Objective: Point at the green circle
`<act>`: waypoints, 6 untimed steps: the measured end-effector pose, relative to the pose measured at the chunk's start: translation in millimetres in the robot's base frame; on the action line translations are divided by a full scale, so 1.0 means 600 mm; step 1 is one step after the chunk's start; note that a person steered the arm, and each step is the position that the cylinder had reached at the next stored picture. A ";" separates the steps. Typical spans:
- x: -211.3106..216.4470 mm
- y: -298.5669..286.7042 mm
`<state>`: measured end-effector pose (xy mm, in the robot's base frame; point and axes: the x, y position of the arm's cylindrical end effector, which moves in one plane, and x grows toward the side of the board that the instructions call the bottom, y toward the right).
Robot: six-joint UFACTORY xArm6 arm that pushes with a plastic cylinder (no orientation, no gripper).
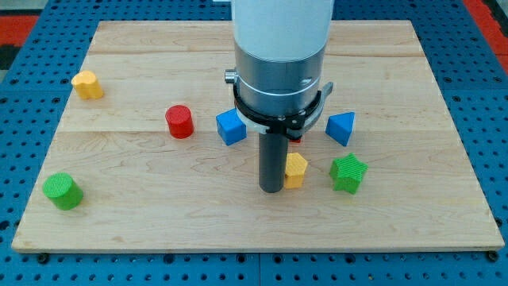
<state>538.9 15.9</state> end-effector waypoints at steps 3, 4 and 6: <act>-0.137 -0.481; -0.124 -0.533; -0.023 -0.534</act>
